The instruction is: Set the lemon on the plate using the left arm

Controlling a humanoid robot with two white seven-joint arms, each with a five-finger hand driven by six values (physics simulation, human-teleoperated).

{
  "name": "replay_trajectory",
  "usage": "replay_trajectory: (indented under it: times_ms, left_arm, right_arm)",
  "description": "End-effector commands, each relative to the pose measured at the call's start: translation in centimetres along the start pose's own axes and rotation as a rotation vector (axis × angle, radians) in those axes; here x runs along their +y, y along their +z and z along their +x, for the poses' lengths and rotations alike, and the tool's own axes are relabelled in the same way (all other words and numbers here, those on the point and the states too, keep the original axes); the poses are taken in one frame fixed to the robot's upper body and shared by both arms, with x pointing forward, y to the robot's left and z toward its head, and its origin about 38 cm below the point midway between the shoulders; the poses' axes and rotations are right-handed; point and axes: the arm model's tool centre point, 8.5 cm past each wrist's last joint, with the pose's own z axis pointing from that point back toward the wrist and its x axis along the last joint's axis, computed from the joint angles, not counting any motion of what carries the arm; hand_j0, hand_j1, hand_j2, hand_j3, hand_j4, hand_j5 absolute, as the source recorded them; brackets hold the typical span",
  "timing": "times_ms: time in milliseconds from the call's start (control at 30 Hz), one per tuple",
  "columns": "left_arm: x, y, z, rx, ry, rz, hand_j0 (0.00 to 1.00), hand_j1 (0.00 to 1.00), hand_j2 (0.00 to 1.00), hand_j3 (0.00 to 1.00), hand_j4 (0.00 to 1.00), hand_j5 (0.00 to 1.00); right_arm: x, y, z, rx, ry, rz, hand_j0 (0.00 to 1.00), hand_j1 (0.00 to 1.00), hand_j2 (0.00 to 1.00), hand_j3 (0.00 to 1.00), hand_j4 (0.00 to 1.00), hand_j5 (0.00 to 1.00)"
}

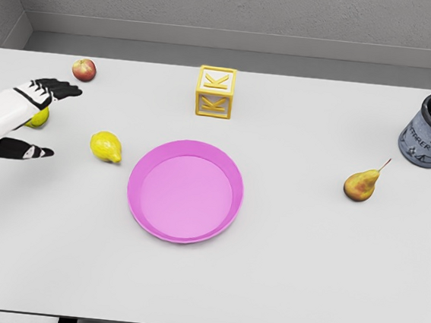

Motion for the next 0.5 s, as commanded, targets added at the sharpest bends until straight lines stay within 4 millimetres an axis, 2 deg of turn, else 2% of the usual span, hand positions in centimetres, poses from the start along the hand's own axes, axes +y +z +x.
replay_trajectory:
  times_ms: [0,233,400,433,467]
  left_arm:
    - [0.0,0.0,0.1,-0.003,0.005,0.001,1.0,1.0,1.0,1.0,1.0,1.0]
    - [-0.1,0.1,-0.1,0.007,-0.008,-0.029,1.0,1.0,1.0,1.0,1.0,1.0]
    - [1.4,0.9,-0.8,0.008,-0.091,-0.152,1.0,1.0,1.0,1.0,1.0,1.0]
    - [1.1,-0.6,-0.2,-0.031,-0.105,-0.176,1.0,1.0,1.0,1.0,1.0,1.0]
    - [0.4,-3.0,0.9,-0.087,-0.149,-0.223,1.0,1.0,1.0,1.0,1.0,1.0]
  right_arm:
    - [0.0,0.0,-0.1,0.003,-0.013,-0.003,1.0,1.0,1.0,1.0,1.0,1.0]
    - [0.0,0.0,-0.2,0.005,0.001,0.001,1.0,1.0,1.0,1.0,1.0,1.0]
    - [0.0,0.0,-0.2,0.005,0.001,0.001,1.0,1.0,1.0,1.0,1.0,1.0]
    - [0.0,0.0,-0.2,0.005,0.001,0.001,1.0,1.0,1.0,1.0,1.0,1.0]
    - [0.0,0.0,-0.2,0.005,0.001,0.001,1.0,1.0,1.0,1.0,1.0,1.0]
